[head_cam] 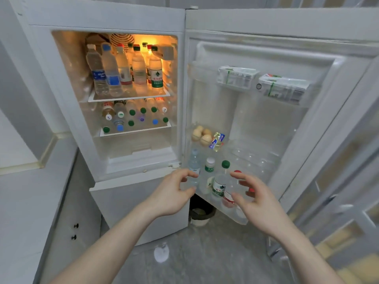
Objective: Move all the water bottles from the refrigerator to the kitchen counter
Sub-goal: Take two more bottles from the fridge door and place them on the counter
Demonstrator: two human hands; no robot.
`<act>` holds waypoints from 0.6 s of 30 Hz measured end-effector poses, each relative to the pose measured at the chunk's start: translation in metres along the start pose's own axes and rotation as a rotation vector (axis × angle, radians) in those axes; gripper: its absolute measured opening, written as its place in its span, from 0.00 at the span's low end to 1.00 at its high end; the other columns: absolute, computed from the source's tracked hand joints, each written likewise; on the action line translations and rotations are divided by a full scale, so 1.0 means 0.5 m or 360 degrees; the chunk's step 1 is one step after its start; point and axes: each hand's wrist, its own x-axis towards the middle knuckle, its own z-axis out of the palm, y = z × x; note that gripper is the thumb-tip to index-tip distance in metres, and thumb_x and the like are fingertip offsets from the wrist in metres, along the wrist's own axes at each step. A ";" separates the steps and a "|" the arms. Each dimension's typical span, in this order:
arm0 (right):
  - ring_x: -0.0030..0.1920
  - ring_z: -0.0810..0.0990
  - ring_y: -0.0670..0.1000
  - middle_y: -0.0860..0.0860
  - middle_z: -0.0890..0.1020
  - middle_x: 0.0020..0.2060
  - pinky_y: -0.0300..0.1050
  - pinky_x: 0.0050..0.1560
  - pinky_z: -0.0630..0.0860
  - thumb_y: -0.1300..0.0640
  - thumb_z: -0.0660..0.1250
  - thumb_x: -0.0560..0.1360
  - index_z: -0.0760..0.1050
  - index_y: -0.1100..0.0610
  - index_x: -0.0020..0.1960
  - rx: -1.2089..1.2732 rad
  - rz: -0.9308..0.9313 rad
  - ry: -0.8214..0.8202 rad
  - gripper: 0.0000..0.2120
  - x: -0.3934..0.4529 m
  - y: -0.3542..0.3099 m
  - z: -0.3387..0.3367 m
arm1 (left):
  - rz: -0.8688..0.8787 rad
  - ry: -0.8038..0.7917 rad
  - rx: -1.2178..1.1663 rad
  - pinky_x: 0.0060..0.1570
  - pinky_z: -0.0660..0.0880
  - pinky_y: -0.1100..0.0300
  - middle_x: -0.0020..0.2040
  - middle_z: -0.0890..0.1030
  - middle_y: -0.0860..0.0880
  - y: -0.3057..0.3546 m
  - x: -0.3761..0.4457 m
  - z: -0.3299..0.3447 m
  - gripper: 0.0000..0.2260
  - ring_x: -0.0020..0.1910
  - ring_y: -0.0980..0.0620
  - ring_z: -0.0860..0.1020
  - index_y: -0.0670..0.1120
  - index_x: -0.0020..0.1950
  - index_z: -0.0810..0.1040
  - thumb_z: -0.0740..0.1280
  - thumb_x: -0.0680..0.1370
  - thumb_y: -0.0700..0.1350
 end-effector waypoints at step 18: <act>0.53 0.83 0.44 0.38 0.73 0.68 0.41 0.57 0.74 0.42 0.68 0.79 0.69 0.42 0.76 -0.0609 0.0117 -0.0550 0.26 0.138 0.214 -0.093 | -0.0036 -0.0191 0.0171 0.62 0.75 0.56 0.72 0.70 0.53 0.054 0.251 0.294 0.27 0.55 0.53 0.79 0.52 0.78 0.66 0.66 0.79 0.45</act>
